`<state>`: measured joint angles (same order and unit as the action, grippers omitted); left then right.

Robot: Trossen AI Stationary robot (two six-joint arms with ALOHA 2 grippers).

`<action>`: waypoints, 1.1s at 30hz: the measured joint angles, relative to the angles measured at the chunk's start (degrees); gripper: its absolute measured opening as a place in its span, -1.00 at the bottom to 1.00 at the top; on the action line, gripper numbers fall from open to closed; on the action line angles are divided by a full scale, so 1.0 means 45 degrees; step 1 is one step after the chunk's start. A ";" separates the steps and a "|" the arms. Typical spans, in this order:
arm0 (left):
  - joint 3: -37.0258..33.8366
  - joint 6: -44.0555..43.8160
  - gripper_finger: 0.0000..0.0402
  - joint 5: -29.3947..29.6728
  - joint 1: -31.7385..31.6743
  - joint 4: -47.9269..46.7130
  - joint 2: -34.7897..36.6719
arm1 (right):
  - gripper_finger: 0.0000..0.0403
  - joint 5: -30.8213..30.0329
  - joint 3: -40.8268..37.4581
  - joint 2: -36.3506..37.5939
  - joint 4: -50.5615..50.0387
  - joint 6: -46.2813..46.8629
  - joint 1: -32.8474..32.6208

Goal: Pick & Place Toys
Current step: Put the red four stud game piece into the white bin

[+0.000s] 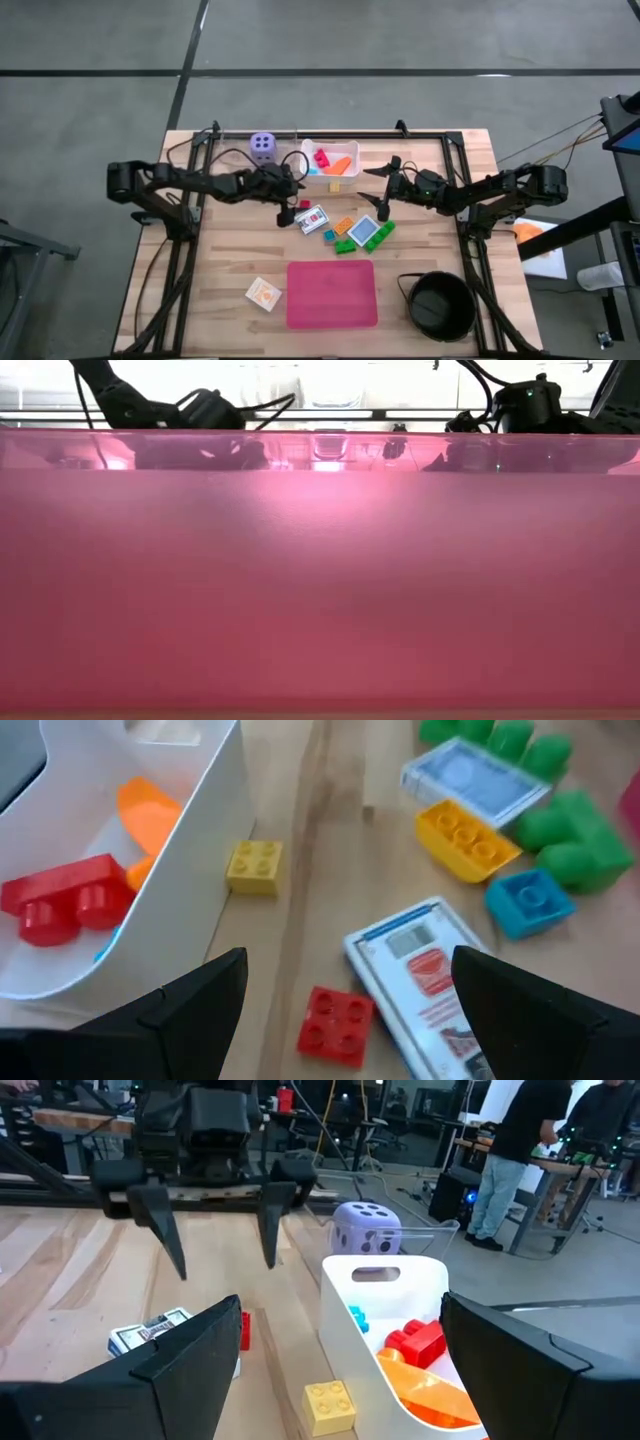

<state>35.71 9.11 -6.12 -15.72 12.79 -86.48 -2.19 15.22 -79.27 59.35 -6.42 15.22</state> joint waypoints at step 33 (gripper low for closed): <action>0.1150 0.2067 0.76 0.1416 -0.0001 -0.1500 -0.2638 | 0.68 0.0003 0.0024 0.0002 -0.0049 0.0034 0.0011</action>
<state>40.88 18.41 0.25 -15.73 6.04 -98.35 -2.18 15.33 -79.26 59.13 -6.26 15.27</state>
